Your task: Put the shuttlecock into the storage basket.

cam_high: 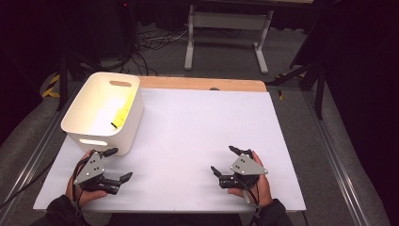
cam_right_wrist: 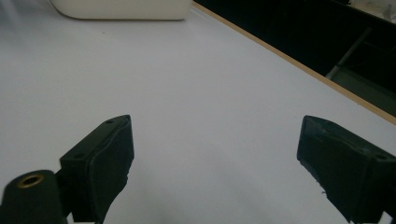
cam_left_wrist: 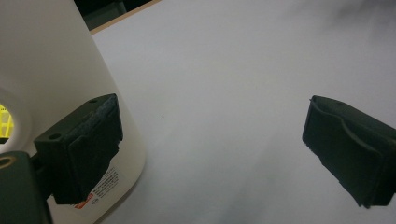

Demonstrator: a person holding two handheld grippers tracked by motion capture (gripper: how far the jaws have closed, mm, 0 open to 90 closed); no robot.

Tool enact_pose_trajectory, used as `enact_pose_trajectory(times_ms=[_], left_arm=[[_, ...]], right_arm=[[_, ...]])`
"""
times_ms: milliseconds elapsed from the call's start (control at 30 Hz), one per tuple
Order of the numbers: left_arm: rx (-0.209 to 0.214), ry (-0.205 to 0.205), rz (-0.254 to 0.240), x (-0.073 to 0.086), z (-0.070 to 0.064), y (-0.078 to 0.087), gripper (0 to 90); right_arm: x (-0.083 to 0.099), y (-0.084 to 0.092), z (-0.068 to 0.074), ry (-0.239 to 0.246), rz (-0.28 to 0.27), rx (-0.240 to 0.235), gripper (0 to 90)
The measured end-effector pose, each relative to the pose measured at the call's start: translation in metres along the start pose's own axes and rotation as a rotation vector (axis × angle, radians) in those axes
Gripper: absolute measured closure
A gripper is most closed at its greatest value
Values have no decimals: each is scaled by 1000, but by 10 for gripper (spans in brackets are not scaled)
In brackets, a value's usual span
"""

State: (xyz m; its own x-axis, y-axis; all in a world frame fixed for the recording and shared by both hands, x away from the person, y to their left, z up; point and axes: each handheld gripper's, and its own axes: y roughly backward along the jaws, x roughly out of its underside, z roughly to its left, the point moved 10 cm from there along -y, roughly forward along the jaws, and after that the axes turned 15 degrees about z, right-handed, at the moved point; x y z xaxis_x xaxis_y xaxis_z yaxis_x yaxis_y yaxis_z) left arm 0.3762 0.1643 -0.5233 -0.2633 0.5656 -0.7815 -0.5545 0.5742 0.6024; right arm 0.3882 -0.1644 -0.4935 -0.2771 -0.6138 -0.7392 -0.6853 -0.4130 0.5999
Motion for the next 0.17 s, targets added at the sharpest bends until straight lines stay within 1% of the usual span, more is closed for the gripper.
enact_pose_trajectory(times_ms=[100, 167], left_arm=[[4, 11, -4, 0, 0, -1, 57], [1, 12, -4, 0, 1, 0, 58]], right_arm=[[0, 0, 0, -2, 1, 2, 118], [0, -1, -1, -5, -1, -1, 118]])
